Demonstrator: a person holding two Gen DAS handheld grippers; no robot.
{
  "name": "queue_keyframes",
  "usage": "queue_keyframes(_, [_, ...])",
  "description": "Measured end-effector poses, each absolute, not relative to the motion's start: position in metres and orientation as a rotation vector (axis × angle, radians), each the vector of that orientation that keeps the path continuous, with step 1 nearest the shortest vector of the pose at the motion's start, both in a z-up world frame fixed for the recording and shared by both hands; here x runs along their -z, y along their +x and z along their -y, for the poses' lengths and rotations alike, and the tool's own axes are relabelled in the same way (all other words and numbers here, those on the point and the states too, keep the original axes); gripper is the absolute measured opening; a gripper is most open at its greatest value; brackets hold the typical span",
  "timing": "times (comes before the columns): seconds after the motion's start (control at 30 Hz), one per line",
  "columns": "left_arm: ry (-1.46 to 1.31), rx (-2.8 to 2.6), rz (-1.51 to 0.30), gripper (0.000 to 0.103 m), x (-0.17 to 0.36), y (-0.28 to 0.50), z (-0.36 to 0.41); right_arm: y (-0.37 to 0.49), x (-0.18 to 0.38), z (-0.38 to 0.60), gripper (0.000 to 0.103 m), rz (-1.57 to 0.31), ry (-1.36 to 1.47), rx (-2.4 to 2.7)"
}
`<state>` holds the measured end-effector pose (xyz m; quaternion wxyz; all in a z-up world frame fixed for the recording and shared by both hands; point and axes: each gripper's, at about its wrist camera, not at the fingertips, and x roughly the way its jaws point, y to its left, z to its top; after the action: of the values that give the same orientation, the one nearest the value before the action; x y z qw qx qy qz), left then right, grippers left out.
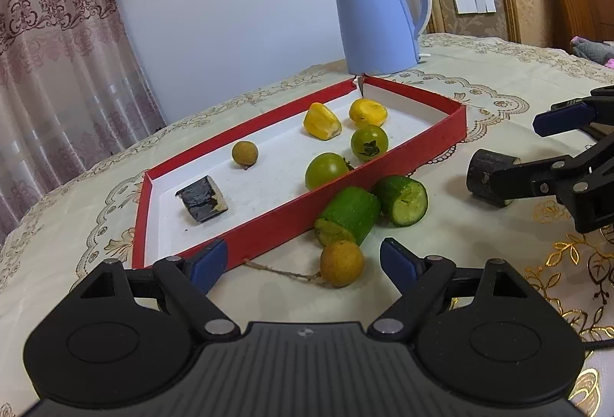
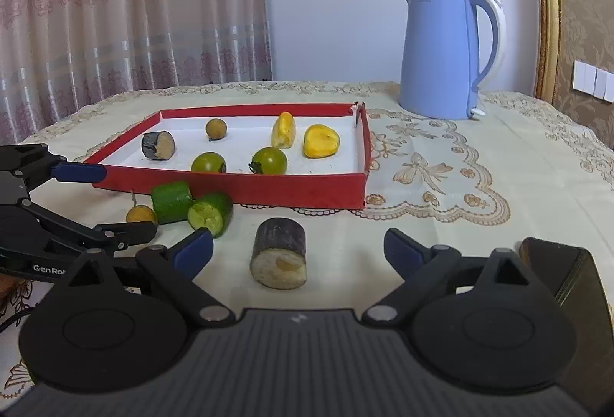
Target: Organize fruits
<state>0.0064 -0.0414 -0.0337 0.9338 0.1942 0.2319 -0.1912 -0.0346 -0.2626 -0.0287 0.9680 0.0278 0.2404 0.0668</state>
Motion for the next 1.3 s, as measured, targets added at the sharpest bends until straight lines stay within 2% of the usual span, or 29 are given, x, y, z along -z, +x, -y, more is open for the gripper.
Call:
queue_keyframes(0.07, [0.397,0.401,-0.477,0.085,0.034,0.006,0.043,-0.034,0.029,0.264,0.097,-0.488,0.063,-0.13])
queue_keyframes(0.1, [0.4,0.407,-0.481,0.074,0.034,0.006,0.045,-0.034,0.029,0.264,0.098,-0.489,0.066,-0.126])
queue_keyframes(0.13, [0.406,0.411,-0.495,0.053,0.035,0.007,0.046,-0.034,0.029,0.265,0.098,-0.49,0.069,-0.121])
queue_keyframes(0.23, [0.374,0.439,-0.545,0.03,0.037,0.011,0.045,-0.033,0.029,0.266,0.099,-0.491,0.076,-0.115])
queue_keyframes(0.27, [0.357,0.456,-0.555,0.025,0.037,0.011,0.044,-0.033,0.029,0.267,0.099,-0.491,0.076,-0.115])
queue_keyframes(0.93, [0.234,0.295,-0.483,0.024,0.008,0.013,0.002,-0.037,0.028,0.263,0.1,-0.473,0.054,-0.109])
queue_keyframes(1.3, [0.241,0.265,-0.43,0.024,-0.015,0.057,0.01,-0.037,0.027,0.262,0.1,-0.463,0.05,-0.112])
